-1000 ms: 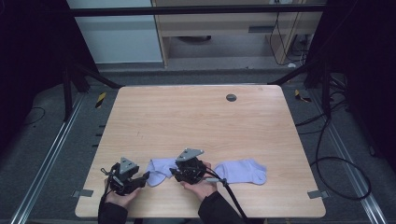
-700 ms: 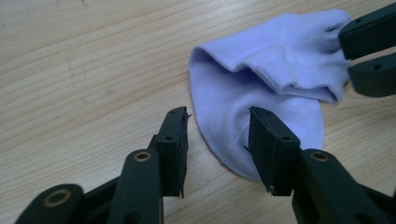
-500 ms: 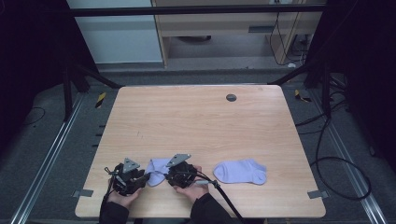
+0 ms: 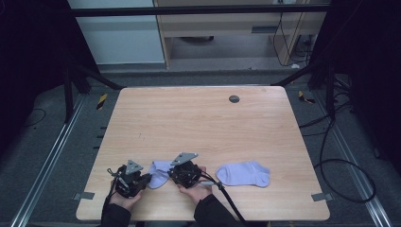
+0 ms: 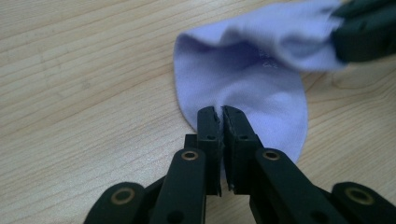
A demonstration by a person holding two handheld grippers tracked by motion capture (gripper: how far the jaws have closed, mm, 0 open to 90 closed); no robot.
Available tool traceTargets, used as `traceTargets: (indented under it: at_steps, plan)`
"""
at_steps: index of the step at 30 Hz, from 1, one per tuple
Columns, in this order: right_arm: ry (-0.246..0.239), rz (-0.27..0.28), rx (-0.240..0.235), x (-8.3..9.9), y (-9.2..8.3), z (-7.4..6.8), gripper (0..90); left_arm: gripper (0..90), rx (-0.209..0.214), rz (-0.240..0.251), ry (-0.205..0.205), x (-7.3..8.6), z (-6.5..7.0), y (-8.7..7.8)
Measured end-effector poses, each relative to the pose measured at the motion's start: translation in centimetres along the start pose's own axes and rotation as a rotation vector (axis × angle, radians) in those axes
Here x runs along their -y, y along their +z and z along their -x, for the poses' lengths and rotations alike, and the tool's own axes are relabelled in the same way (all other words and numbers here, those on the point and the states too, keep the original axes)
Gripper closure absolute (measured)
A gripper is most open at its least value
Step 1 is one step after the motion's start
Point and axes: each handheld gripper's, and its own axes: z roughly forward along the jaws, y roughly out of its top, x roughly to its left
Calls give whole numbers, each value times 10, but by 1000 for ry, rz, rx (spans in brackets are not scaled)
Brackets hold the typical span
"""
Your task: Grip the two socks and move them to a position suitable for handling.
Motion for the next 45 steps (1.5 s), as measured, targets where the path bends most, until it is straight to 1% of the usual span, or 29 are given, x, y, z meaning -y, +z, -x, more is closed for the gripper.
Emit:
traceTargets:
  at_steps: [2,3,4,5,8,11,14,15,16,18,19,20,21,22,23,24,25,26,27,28,29,30,31,32,34,37,41,44,45]
  plan:
    - [22,28,6,-5,-5,4,841,853,-1,1,4,0,0,0]
    - [22,28,6,-5,-5,4,841,853,-1,1,4,0,0,0]
    - [48,53,22,-10,-8,9,840,853,-2,2,8,0,0,-1]
    - [54,61,27,-12,-8,11,840,853,-2,0,12,-1,0,-1]
    - [86,88,55,-17,-6,19,839,853,-3,1,9,0,0,-1]
    - [109,91,80,-22,0,25,836,853,-3,1,8,0,-1,0]
    - [109,89,92,-25,5,29,834,853,-4,0,7,0,-1,0]
    - [108,83,100,-26,8,31,833,852,-4,-2,9,0,-1,0]
    - [100,78,121,-28,13,33,831,850,-8,4,6,0,-1,0]
    - [97,74,127,-29,14,34,829,839,-10,5,7,0,-1,0]
    - [85,67,146,-31,18,36,810,829,-9,7,2,0,-2,0]
    - [80,69,152,-32,19,37,793,813,-10,13,-7,0,-2,-1]
    - [80,69,152,-32,19,37,793,789,-10,13,-7,0,-2,-1]
    - [77,87,165,-34,18,40,746,770,-13,25,-16,0,-3,-3]
    - [73,93,170,-35,17,41,732,748,-13,25,-16,0,-3,-3]
    - [72,100,176,-36,15,42,715,719,-16,38,-27,0,-5,-6]
    - [67,105,185,-37,13,44,706,709,-19,47,-37,0,-5,-7]
    - [62,108,194,-38,10,46,698,693,-21,48,-44,0,-6,-8]
    - [54,105,200,-38,9,47,689,684,-21,48,-44,0,-6,-8]
    - [50,98,205,-38,8,49,679,676,-20,50,-59,1,-7,-9]
    - [50,98,205,-38,8,49,679,670,-20,50,-59,1,-7,-9]
    - [38,75,217,-36,7,52,675,666,-22,48,-73,1,-7,-10]
    - [38,75,217,-36,7,52,675,666,-22,48,-73,1,-7,-10]
    - [48,46,222,-33,8,58,674,663,-23,46,-79,1,-7,-10]
    - [52,35,224,-31,9,60,674,663,-22,42,-86,1,-6,-10]
    - [69,-10,238,-24,16,68,675,675,-15,24,-96,2,-6,-7]
    - [92,-28,229,-19,22,73,681,704,-7,8,-95,2,-5,-5]
    - [91,-37,232,-18,25,74,693,736,-6,2,-94,2,-5,-4]
    - [92,-48,238,-16,27,74,716,752,-6,-5,-90,2,-4,-4]
